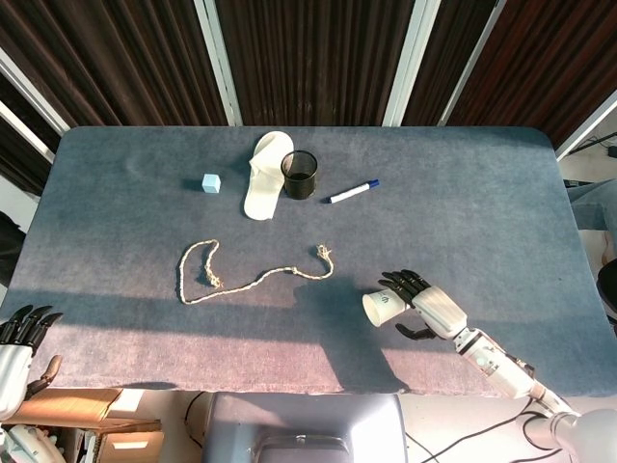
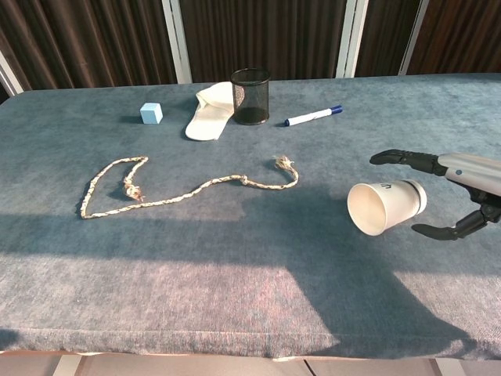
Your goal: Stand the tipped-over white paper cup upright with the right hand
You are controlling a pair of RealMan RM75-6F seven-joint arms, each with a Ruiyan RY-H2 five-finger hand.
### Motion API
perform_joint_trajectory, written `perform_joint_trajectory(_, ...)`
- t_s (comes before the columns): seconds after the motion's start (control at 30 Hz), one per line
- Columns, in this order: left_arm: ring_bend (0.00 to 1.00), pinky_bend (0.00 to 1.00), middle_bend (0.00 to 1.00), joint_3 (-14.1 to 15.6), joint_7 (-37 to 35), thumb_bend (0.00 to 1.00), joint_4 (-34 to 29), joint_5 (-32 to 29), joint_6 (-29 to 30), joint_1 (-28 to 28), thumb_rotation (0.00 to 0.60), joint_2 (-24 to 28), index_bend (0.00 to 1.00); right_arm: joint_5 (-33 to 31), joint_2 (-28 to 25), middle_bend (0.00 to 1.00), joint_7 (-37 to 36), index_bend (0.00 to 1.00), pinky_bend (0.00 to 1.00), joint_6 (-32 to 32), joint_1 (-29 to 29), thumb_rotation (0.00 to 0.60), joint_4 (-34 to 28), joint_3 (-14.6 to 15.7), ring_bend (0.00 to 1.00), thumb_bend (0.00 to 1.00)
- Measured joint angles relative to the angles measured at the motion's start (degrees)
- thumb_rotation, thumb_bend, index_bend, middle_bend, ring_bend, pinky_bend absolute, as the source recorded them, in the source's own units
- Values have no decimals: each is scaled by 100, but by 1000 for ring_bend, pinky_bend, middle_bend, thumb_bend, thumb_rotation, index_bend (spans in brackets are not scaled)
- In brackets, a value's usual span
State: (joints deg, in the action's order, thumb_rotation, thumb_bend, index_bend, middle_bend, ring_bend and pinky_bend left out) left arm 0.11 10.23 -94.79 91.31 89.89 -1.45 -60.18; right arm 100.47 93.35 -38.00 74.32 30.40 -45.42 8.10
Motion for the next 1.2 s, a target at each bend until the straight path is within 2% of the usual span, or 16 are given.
perform_joint_trajectory(0.2, 127, 291, 173, 0, 2, 342, 4, -9, -37, -13, 600, -1, 242, -289, -652, 127, 1663, 140, 41, -538, 172, 600, -1595, -208, 0, 401)
perform_joint_trajectory(0.3, 127, 291, 173, -3, 5, 342, 4, -11, -40, -17, 600, -3, 242, -543, -927, 178, 2502, 227, 117, -939, 284, 600, -2333, -351, 34, 342)
perform_joint_trajectory(0.57, 127, 291, 172, -16, -63, 342, 12, -30, -27, -11, 600, 11, 243, -1505, -1244, 296, 4851, 365, 244, -1806, 504, 600, -3330, -721, 162, 321)
perform_joint_trajectory(0.7, 127, 292, 172, -12, -74, 342, 16, -7, -22, -13, 600, 16, 242, -2083, -1272, 340, 5687, 433, 310, -2103, 569, 600, -3663, -873, 227, 321)
perform_joint_trajectory(0.8, 127, 291, 173, -11, -70, 343, 22, -9, -28, -15, 600, 11, 243, -2313, -1226, 378, 5952, 490, 368, -2211, 600, 600, -3761, -974, 291, 321)
perform_joint_trajectory(0.93, 127, 291, 172, -11, -72, 342, 21, -5, -25, -15, 600, 11, 242, -2233, -1106, 456, 5907, 603, 473, -2076, 570, 600, -3614, -982, 395, 321)
perform_joint_trajectory(1.03, 127, 291, 172, -11, -72, 343, 22, 3, -23, -16, 600, 11, 242, -2126, -1033, 490, 5713, 660, 519, -1966, 530, 600, -3488, -972, 441, 321)
perform_joint_trajectory(1.2, 127, 292, 173, 0, -53, 343, 21, 13, -22, -10, 600, 11, 242, -1875, -974, 501, 5076, 674, 526, -1751, 466, 600, -3365, -964, 450, 321)
